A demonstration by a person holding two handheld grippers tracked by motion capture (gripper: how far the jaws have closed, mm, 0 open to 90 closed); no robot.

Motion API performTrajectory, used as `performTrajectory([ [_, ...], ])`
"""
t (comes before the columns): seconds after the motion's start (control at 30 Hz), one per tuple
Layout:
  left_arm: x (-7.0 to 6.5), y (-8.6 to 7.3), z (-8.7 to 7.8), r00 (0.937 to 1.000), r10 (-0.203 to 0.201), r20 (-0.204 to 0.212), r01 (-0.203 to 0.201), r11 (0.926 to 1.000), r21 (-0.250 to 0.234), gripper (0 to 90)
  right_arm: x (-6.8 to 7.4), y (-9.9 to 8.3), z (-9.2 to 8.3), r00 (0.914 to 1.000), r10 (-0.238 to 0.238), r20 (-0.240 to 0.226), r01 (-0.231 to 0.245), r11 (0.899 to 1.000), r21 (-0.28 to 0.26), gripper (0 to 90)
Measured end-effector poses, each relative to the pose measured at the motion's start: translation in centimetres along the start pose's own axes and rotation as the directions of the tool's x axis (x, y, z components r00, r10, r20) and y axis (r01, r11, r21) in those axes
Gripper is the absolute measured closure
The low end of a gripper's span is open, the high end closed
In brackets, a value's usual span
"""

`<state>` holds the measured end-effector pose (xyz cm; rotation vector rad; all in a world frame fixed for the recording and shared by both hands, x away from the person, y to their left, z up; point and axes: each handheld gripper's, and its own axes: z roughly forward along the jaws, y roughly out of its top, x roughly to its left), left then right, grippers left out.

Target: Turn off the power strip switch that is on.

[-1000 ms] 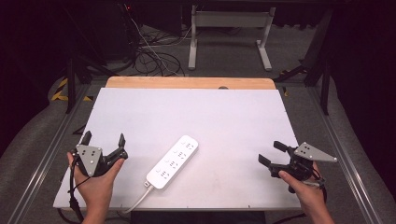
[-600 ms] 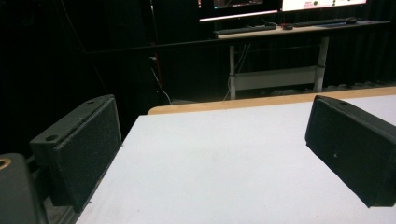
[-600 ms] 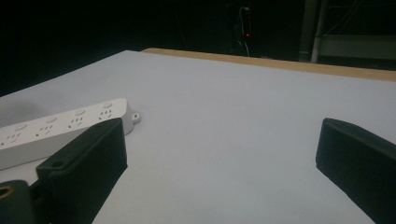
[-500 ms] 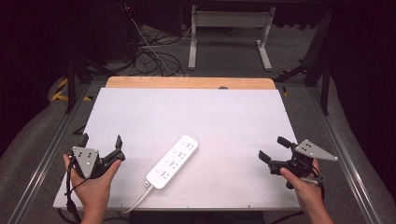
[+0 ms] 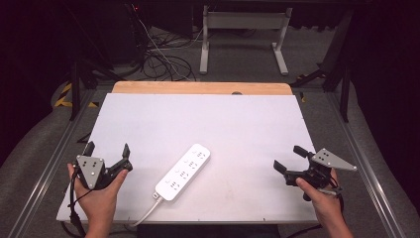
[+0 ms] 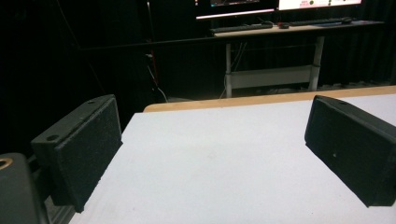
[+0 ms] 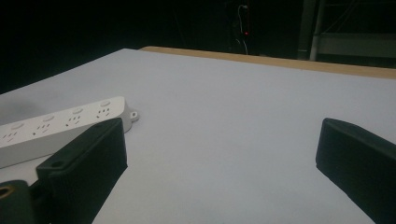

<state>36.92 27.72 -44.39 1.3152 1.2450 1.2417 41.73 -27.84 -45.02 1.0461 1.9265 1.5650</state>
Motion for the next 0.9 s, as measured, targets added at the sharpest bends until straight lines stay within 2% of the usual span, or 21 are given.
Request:
performTrajectory([
  [0.9,0.09,-0.06,0.09,1.0,-0.003,0.004,0.003,0.9999,0.01,5.1,0.04,-0.02,0.06,0.9999,-0.009,-0.008,0.009,1.0,0.004,2.2],
])
